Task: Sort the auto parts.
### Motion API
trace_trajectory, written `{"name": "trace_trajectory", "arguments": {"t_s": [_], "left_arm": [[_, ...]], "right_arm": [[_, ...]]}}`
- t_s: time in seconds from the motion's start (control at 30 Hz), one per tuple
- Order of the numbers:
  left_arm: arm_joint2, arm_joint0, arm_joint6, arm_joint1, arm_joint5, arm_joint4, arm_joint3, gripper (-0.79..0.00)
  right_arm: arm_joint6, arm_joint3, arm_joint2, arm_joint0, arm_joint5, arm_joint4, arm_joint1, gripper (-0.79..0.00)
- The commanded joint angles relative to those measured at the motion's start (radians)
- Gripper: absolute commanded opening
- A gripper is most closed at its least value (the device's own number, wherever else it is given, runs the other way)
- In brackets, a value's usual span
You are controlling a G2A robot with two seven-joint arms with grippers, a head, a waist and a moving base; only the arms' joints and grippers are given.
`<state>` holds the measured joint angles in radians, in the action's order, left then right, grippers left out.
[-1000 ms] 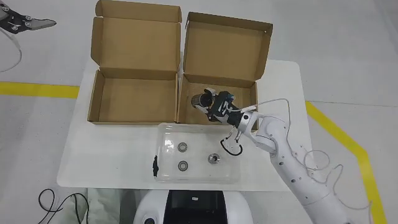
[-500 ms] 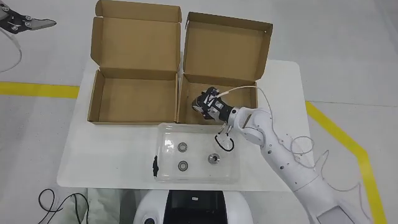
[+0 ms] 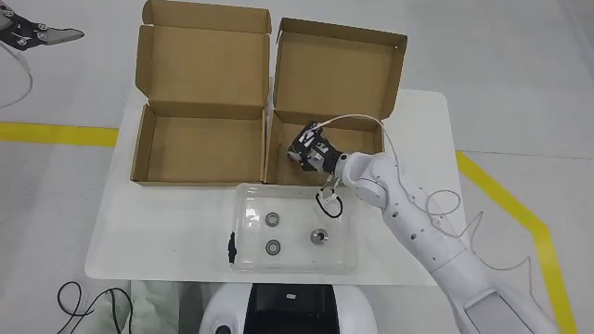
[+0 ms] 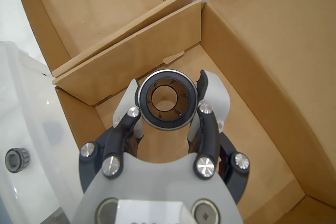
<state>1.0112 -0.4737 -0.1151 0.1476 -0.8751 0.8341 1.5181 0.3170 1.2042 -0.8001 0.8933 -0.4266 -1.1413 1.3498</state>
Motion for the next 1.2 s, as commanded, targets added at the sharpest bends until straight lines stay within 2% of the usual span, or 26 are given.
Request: {"name": "trace_trajectory", "arguments": {"t_s": [0.0, 0.2, 0.3, 0.33, 0.37, 0.43, 0.5, 0.77, 0.87, 1.17], "left_arm": [[0.0, 0.0, 0.0, 0.0, 0.0, 0.0, 0.0, 0.0], [0.0, 0.0, 0.0, 0.0, 0.0, 0.0, 0.0, 0.0], [0.0, 0.0, 0.0, 0.0, 0.0, 0.0, 0.0, 0.0], [0.0, 0.0, 0.0, 0.0, 0.0, 0.0, 0.0, 0.0], [0.0, 0.0, 0.0, 0.0, 0.0, 0.0, 0.0, 0.0], [0.0, 0.0, 0.0, 0.0, 0.0, 0.0, 0.0, 0.0], [0.0, 0.0, 0.0, 0.0, 0.0, 0.0, 0.0, 0.0], [0.0, 0.0, 0.0, 0.0, 0.0, 0.0, 0.0, 0.0], [0.0, 0.0, 0.0, 0.0, 0.0, 0.0, 0.0, 0.0], [0.0, 0.0, 0.0, 0.0, 0.0, 0.0, 0.0, 0.0]], "right_arm": [[0.01, -0.01, 0.008, -0.009, 0.009, -0.004, 0.005, -0.785], [0.039, -0.027, 0.027, -0.03, 0.043, -0.031, 0.018, -0.785], [0.046, -0.034, 0.031, -0.037, 0.048, -0.035, 0.022, -0.425], [0.047, -0.036, 0.032, -0.038, 0.05, -0.035, 0.024, -0.366], [0.048, -0.038, 0.033, -0.039, 0.05, -0.037, 0.025, -0.169], [0.049, -0.04, 0.033, -0.041, 0.051, -0.04, 0.027, -0.105], [0.05, -0.041, 0.033, -0.042, 0.051, -0.043, 0.029, -0.095], [0.008, 0.006, 0.002, -0.018, 0.019, -0.067, 0.02, -0.212], [0.007, 0.062, -0.023, 0.011, 0.0, -0.088, 0.007, -0.246], [0.016, 0.3, -0.104, 0.138, -0.116, -0.182, -0.042, -0.277]]}}
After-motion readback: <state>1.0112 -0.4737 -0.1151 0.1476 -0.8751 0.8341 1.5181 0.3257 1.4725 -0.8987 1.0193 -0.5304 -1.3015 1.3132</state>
